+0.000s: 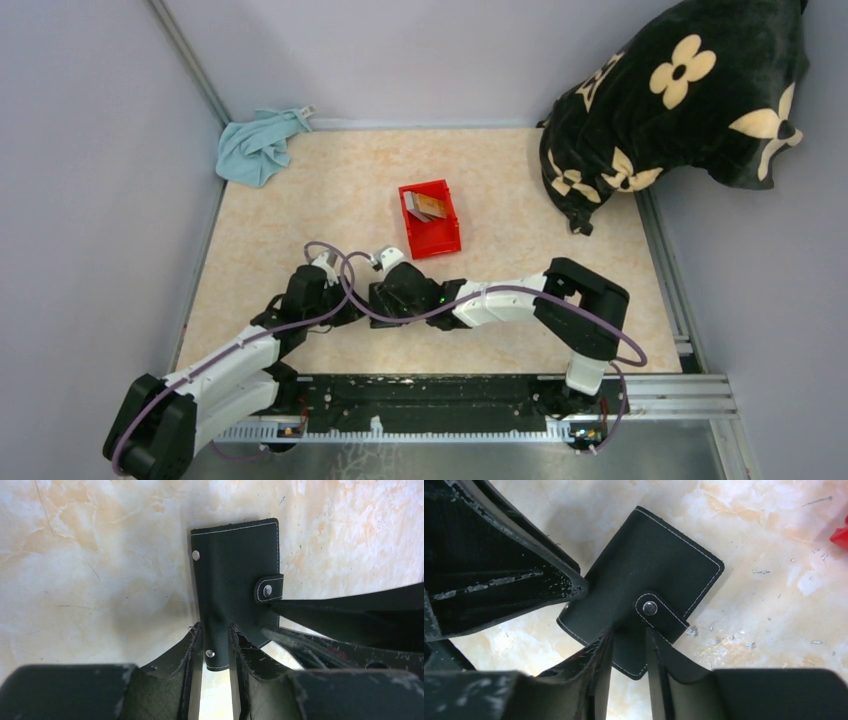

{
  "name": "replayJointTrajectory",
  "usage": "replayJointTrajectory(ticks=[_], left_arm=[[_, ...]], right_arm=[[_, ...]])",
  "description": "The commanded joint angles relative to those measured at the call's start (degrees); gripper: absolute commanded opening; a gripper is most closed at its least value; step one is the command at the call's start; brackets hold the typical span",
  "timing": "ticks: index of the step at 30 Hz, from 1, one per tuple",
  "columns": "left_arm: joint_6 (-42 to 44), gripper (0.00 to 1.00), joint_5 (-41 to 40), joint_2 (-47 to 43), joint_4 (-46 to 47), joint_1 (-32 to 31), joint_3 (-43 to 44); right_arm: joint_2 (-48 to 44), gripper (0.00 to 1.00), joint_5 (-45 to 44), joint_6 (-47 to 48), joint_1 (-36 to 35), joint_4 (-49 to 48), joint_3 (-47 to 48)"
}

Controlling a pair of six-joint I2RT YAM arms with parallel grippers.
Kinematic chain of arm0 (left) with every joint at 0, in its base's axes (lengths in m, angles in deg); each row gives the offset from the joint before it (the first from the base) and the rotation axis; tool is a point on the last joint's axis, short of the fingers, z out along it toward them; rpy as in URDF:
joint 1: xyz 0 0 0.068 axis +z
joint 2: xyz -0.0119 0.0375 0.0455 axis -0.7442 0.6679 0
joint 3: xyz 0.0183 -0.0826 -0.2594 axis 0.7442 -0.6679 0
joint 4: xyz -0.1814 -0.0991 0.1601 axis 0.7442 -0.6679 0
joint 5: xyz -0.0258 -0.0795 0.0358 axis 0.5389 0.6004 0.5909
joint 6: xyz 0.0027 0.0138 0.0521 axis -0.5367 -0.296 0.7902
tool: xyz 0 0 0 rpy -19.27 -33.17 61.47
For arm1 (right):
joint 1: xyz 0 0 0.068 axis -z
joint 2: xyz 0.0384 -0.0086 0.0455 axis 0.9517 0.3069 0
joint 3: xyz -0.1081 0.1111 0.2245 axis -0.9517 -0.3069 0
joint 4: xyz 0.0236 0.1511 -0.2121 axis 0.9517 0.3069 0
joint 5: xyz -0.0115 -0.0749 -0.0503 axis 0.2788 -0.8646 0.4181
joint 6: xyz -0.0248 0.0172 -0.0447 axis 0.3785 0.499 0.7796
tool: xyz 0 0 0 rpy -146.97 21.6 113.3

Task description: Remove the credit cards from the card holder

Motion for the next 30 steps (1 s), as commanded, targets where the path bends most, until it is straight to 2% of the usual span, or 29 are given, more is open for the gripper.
replayJointTrajectory(ticks=[1, 7, 11, 19, 21, 24, 26, 30], left_arm=[[-0.3, 0.32, 0.7, -0.9, 1.1, -0.2, 0.5], [-0.7, 0.62, 0.4, -0.3, 1.6, -0.1, -0.1], [-0.9, 0.69, 0.1, -0.5, 1.4, -0.1, -0.3], [-1.4, 0.65, -2.1, -1.6, -1.1, -0.1, -0.4], [-2.1, 0.49, -4.1, -2.0, -2.5, -0.1, -0.4], [-2.4, 0.37, -4.8, -2.6, -2.8, -0.1, -0.7], [-2.5, 0.35, -4.6, -2.7, -2.8, -0.1, -0.7], [-2.3, 0.4, -4.0, -2.2, -2.3, -0.2, -0.7]], right_arm=[[-1.7, 0.39, -3.0, 2.0, -0.8, 2.6, 3.5], [0.3, 0.44, -7.5, 5.1, -1.9, 5.8, 8.5], [1.4, 0.45, -10.0, 6.8, -1.9, 7.0, 10.8], [5.5, 0.47, -12.1, 9.0, -2.0, 8.3, 12.5], [6.1, 0.48, -11.3, 8.8, -2.0, 7.8, 12.3], [6.8, 0.48, -10.6, 8.2, -2.0, 7.6, 12.0], [6.7, 0.48, -10.4, 7.9, -1.9, 7.5, 11.3], [6.8, 0.48, -10.4, 8.3, -1.9, 7.8, 9.9]])
